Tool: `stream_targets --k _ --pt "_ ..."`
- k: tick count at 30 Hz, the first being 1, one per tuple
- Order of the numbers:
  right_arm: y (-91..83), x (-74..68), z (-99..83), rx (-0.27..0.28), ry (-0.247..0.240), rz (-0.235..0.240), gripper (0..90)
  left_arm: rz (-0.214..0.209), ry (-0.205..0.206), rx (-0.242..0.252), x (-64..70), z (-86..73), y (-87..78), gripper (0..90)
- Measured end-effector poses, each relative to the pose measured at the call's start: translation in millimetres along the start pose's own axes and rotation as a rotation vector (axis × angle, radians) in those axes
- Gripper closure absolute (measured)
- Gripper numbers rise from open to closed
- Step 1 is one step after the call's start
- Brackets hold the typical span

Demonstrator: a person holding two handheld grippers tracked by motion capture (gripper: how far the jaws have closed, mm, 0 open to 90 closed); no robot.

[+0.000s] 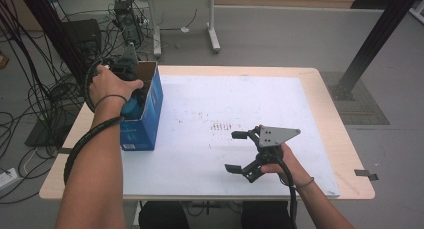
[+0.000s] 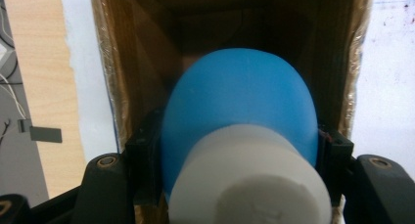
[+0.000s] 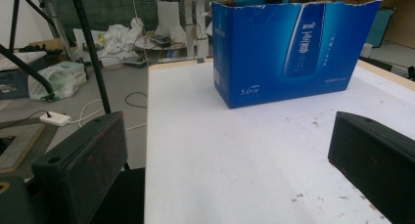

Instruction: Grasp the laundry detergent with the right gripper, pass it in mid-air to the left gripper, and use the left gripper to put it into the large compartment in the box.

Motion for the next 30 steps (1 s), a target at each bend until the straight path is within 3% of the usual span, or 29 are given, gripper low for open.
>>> stream_targets --k 9,30 --pt "-1.1 -0.4 -0.4 0.001 0.002 -0.003 1.3 -0.003 0.001 -0.011 0.8 -0.2 12.4 37.9" --pt "-0.8 0.0 -2.4 0.003 0.007 -0.001 1.3 -0.006 -0.006 -0.010 0.0 -0.6 13.9 37.7"
Point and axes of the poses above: each handheld gripper's, and its own axes: y roughly forward along the jaws, z roughly out of its top, x roughly to its right, the point moved 5 cm from there along y, roughly forward along the jaws, and after that the axes turned 3 degrees about z, right-handed, at the moved point
